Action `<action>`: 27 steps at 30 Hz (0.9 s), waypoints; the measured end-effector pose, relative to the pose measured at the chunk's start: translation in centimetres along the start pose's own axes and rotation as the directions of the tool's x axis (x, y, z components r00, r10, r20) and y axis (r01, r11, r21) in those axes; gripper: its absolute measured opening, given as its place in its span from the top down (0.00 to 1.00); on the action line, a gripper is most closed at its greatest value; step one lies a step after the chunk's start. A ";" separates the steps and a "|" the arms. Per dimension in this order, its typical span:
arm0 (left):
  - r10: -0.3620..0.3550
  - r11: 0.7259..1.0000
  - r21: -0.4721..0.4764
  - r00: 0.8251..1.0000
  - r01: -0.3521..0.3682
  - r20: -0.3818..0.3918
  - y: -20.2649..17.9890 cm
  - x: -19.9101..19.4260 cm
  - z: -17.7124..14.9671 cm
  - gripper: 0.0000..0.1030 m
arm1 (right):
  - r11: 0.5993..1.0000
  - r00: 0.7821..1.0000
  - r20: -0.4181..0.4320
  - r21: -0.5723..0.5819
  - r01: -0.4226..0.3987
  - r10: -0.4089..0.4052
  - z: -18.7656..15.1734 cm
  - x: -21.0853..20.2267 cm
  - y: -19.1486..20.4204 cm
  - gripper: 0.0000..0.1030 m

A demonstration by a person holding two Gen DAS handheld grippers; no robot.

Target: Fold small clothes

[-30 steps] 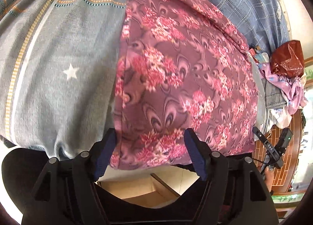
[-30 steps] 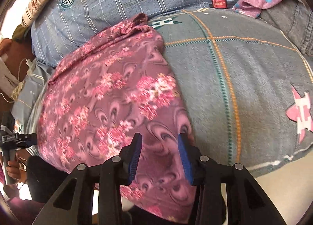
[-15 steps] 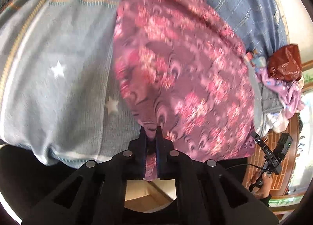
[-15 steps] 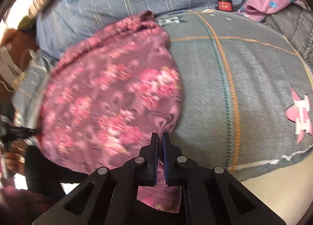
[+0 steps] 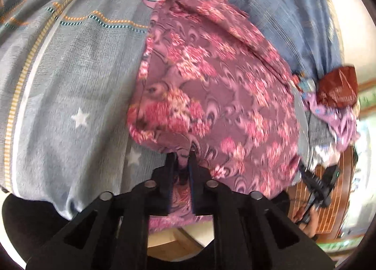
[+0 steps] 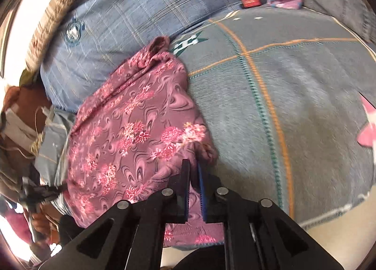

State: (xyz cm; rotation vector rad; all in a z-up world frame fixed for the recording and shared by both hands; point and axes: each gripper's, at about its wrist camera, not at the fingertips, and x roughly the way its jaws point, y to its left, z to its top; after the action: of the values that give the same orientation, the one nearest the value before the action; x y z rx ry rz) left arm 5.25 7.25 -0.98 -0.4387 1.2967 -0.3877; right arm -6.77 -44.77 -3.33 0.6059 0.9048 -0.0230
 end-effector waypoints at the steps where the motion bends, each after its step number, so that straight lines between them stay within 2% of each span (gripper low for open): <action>1: -0.007 0.999 0.033 1.000 0.007 -0.005 -0.2 -0.2 -0.6 0.66 | 1.000 1.000 0.007 0.013 0.005 -0.005 -0.1 -0.3 -0.4 0.75; 2: -0.010 0.999 0.045 1.000 0.010 -0.005 -0.2 -0.3 -0.9 0.45 | 1.000 1.000 0.012 0.023 0.014 -0.014 -0.3 -0.7 -0.8 0.61; 3: -0.016 0.998 0.058 1.000 0.016 -0.002 -0.4 -0.4 -1.4 0.39 | 0.999 1.000 0.008 0.027 0.019 -0.019 -0.5 -0.9 -1.2 0.52; 8: -0.026 0.996 0.078 0.998 0.030 -0.053 -1.0 1.2 -2.1 0.33 | 1.000 0.999 -0.040 0.014 -0.026 0.026 -1.4 -0.2 -1.6 0.49; 11: -0.031 0.994 0.104 0.998 0.036 -0.048 -1.7 1.2 -2.4 0.30 | 0.993 0.996 -0.066 -0.100 -0.065 0.058 -1.7 0.3 0.4 0.49; 13: -0.039 0.993 0.108 0.998 0.045 -0.052 -1.8 1.4 -2.6 0.30 | 0.978 0.997 -0.077 -0.206 -0.025 0.009 -2.2 0.8 2.0 0.55; 14: -0.033 0.993 0.110 0.998 0.038 -0.046 -1.8 1.4 -2.7 0.35 | 0.959 0.995 -0.082 -0.284 0.025 -0.051 -2.5 1.2 3.1 0.70; 15: -0.026 0.992 0.122 0.999 0.031 -0.041 -2.0 1.3 -2.8 0.45 | 0.949 0.993 -0.083 -0.312 0.051 -0.081 -2.6 1.4 3.4 0.97; 16: -0.027 0.991 0.129 0.998 0.033 -0.049 -2.0 1.5 -2.8 0.82 | 0.943 0.991 -0.087 -0.326 0.065 -0.099 -2.6 1.5 3.6 0.97; 17: -0.021 0.991 0.132 0.996 0.032 -0.083 -2.1 1.9 -2.9 0.96 | 0.946 0.993 -0.083 -0.318 0.058 -0.089 -2.5 1.2 3.6 0.97; 19: -0.018 0.992 0.119 0.996 0.029 -0.090 -1.8 2.1 -3.0 0.96 | 0.955 0.995 -0.082 -0.296 0.031 -0.058 -2.4 0.5 3.6 0.97; 21: -0.041 0.992 0.117 0.995 0.051 -0.086 -1.8 1.4 -3.2 0.96 | 0.966 0.996 -0.092 -0.256 -0.039 0.016 -2.4 -0.9 3.7 0.97; 24: -0.165 0.981 0.088 0.984 0.170 -0.067 -2.1 -1.0 -3.3 0.96 | 0.971 0.988 -0.098 -0.196 -0.135 0.118 -2.5 -2.8 4.1 0.97; 27: -0.245 0.964 0.103 0.970 0.244 -0.005 -2.9 -4.1 -2.8 0.96 | 0.964 0.970 -0.089 -0.121 -0.236 0.226 -2.3 -4.2 4.3 0.97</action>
State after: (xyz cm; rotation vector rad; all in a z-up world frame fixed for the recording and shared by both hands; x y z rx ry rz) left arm 1.46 6.56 3.33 -0.5144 1.2124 -0.6566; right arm -9.98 -41.01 0.82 0.5900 0.8948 0.2689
